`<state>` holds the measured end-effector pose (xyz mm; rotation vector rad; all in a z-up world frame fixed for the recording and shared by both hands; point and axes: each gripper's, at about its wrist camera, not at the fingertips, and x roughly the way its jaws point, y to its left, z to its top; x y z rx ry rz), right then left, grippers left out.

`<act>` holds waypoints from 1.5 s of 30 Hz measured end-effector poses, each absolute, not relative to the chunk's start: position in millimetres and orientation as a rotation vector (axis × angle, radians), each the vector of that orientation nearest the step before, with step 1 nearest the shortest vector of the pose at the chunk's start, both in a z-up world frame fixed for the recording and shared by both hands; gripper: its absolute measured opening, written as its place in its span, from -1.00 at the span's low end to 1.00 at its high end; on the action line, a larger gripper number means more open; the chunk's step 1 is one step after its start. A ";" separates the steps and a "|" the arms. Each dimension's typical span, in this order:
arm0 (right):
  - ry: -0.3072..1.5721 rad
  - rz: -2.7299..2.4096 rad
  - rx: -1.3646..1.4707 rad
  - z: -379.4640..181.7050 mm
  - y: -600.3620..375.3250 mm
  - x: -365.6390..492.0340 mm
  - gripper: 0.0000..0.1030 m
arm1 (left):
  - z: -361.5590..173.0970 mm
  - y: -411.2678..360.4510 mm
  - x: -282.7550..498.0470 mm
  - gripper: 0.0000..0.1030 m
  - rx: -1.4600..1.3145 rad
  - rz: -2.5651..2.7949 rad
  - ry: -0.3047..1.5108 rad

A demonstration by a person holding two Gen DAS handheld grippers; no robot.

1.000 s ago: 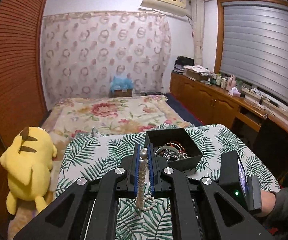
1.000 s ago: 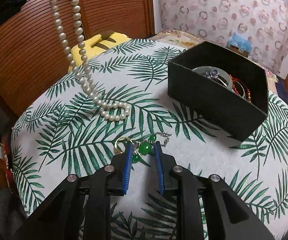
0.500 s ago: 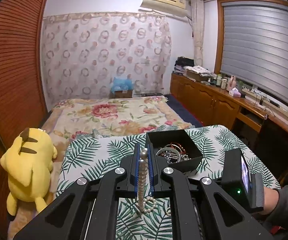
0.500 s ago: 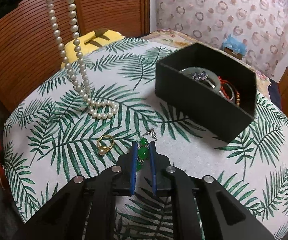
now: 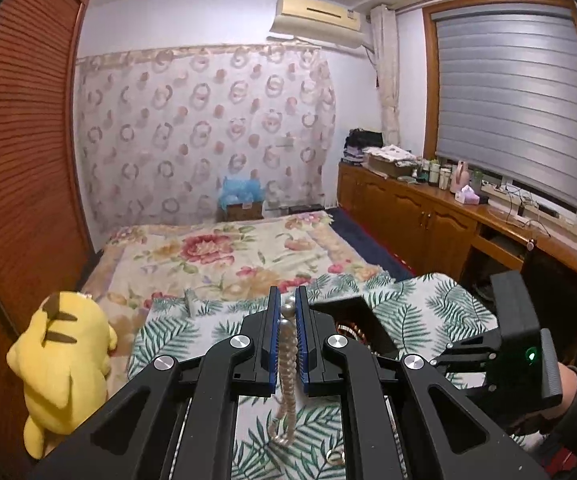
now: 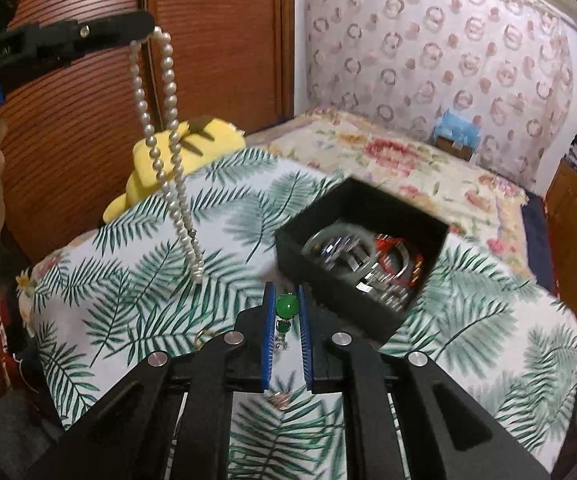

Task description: Organize jewelry

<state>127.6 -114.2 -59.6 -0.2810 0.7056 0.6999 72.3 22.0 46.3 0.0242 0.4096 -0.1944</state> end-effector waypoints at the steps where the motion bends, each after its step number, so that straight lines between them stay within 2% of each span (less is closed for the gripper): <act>1: 0.697 0.697 -0.279 -54.7 -117.2 129.5 -0.75 | 49.5 20.2 73.7 -0.87 0.026 -0.196 0.404; 17: 0.589 0.686 -0.244 7.5 -145.7 183.2 -0.75 | 92.0 -4.7 127.2 -0.87 0.027 -0.237 0.354; 36: 0.720 0.682 -0.188 -61.4 -151.6 253.9 -0.75 | 66.8 -31.5 191.9 -0.87 0.015 -0.277 0.438; 45: 0.731 0.687 -0.177 -70.1 -151.8 254.1 -0.75 | 86.8 -39.2 190.9 -0.87 0.005 -0.303 0.404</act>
